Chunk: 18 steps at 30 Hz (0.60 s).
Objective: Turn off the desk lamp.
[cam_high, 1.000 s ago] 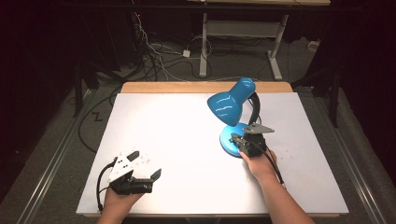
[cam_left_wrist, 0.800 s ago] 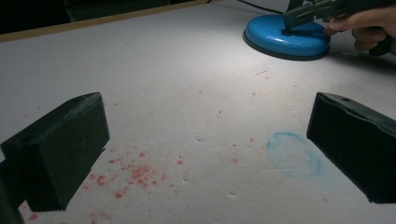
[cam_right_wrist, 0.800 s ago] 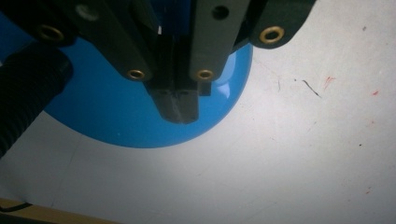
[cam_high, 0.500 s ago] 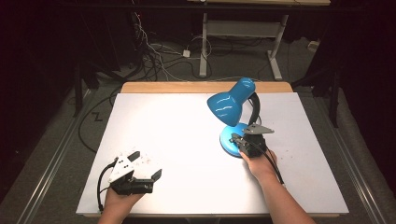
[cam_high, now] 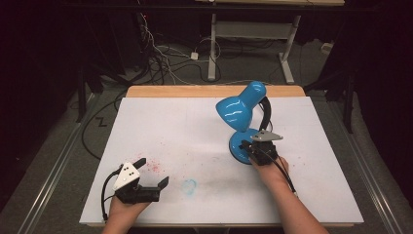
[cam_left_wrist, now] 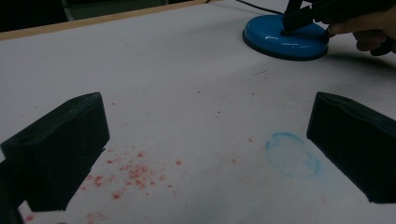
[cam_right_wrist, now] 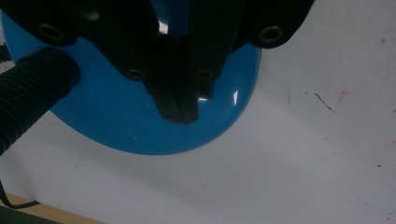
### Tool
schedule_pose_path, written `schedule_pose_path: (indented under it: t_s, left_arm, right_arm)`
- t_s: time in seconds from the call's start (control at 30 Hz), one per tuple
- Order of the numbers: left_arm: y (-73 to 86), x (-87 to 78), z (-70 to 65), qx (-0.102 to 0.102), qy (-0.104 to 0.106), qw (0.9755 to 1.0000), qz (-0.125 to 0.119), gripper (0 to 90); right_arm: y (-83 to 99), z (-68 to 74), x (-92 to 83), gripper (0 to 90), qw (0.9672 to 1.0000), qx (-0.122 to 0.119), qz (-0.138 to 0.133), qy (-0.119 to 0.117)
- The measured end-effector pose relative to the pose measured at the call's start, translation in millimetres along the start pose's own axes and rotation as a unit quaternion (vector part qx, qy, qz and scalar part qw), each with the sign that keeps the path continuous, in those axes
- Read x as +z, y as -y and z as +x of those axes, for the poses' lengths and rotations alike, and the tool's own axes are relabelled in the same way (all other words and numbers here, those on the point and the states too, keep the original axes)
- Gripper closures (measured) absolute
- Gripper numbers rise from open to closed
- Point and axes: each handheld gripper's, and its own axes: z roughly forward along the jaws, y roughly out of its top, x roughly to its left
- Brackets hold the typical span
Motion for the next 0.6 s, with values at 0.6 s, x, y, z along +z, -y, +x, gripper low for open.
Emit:
schedule_pose_path:
  t_s: [0.6]
  left_arm:
    - [0.2,-1.4,1.0,-0.003,0.000,1.0000,-0.002,0.0]
  right_arm:
    - [-0.4,-2.4,-0.7,90.0,0.9999,0.011,-0.002,-0.001]
